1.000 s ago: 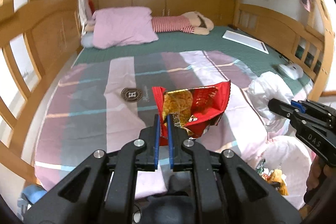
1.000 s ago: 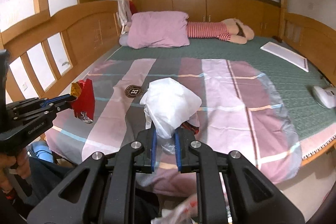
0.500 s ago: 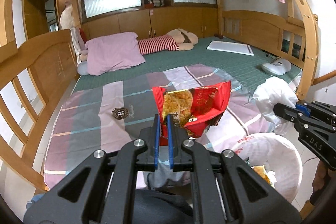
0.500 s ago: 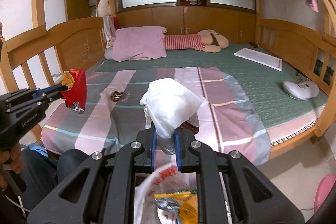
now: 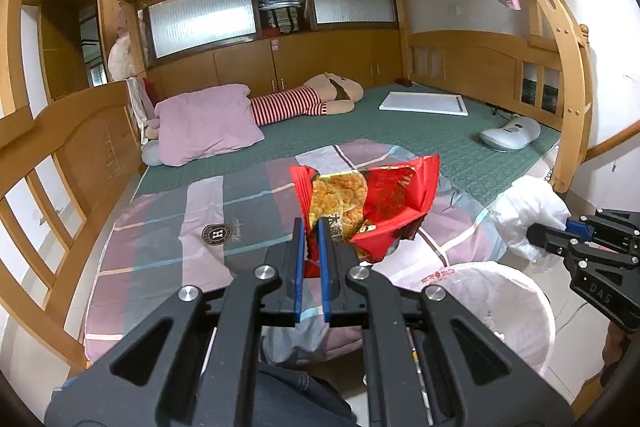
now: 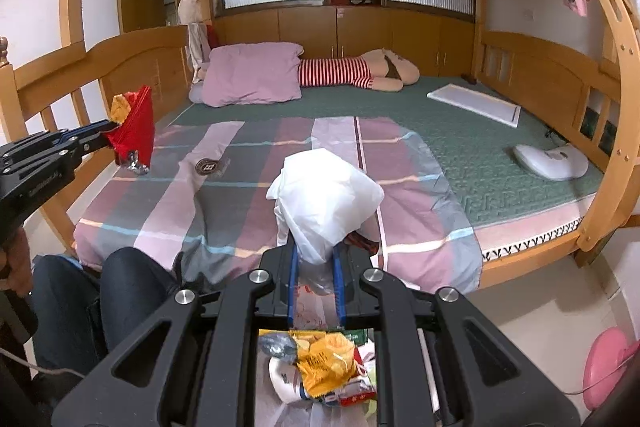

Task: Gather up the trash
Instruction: 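Drop the red wrapper and white tissue into the trash bag with both tools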

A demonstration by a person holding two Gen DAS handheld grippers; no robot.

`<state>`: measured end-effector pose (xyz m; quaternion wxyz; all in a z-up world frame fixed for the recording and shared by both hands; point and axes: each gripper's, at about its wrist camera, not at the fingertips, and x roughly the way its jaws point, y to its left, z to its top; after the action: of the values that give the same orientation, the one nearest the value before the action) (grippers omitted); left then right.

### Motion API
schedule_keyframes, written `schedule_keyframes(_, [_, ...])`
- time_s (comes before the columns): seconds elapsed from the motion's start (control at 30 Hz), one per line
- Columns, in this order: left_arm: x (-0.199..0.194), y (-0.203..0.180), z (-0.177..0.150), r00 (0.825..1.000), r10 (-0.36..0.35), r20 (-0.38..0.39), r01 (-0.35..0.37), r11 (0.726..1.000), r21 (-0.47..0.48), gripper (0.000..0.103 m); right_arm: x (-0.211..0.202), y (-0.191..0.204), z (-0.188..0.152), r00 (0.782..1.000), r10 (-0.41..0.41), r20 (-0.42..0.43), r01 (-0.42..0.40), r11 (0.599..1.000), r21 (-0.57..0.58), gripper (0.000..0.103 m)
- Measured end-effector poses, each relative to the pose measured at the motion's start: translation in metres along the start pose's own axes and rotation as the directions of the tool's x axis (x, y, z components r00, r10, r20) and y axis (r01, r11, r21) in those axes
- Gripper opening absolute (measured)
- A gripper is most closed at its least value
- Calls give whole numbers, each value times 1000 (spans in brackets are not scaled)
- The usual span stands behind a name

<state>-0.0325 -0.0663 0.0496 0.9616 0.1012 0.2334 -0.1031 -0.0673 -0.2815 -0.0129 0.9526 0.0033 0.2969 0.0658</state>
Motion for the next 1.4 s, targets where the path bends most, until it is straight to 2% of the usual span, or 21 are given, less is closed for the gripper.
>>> schedule_keyframes(0.4, [13,-12,-12,998,-51,-48,53,998,28,8,16,-4,-25,989,0,-148,-4,1000,-26,16])
schedule_keyframes(0.47, [16,-13,-13,996,-65,-59,67,997,27,8,20,-2,-28,983,-13,-185,3,999,-49,23])
schedule_keyframes(0.53, [19,-15,-15,993,-87,-74,89,996,25,8,21,-2,-30,980,-19,-196,8,998,-56,46])
schedule_keyframes(0.63, [29,-19,-20,984,-140,-111,143,990,20,8,13,-6,-28,987,-46,-152,41,998,-40,69])
schedule_keyframes(0.73, [44,-24,-28,964,-208,-164,209,978,-6,8,3,-11,-25,991,-90,-96,88,996,-32,78])
schedule_keyframes(0.8, [51,-28,-32,956,-228,-184,231,973,-7,8,-1,-14,-23,991,-117,-69,115,993,-32,81])
schedule_keyframes(0.93, [63,-40,-42,928,-292,-233,299,954,-6,9,-9,-20,-21,990,-136,-26,136,991,-15,83])
schedule_keyframes(1.07, [76,-56,-54,889,-356,-287,371,929,-4,13,-13,-25,-18,989,-149,-3,149,989,-5,84])
schedule_keyframes(1.1, [79,-59,-57,881,-365,-301,382,924,-5,16,-13,-26,-18,988,-152,-4,152,988,-5,84])
schedule_keyframes(1.17, [82,-64,-62,867,-382,-320,401,916,-7,30,-12,-27,-18,988,-153,-7,153,988,1,84])
schedule_keyframes(1.2, [82,-66,-63,866,-382,-322,401,916,-8,45,-12,-27,-19,988,-152,-7,152,988,5,84])
schedule_keyframes(1.23, [82,-66,-64,872,-371,-319,390,921,-6,58,-11,-28,-19,989,-150,-8,150,989,12,84])
schedule_keyframes(1.33, [80,-62,-63,891,-341,-300,356,934,-4,77,-9,-29,-19,989,-145,-11,145,989,24,88])
schedule_keyframes(1.4, [76,-55,-60,916,-291,-278,302,953,-1,86,-8,-28,-20,990,-141,-11,141,990,28,91])
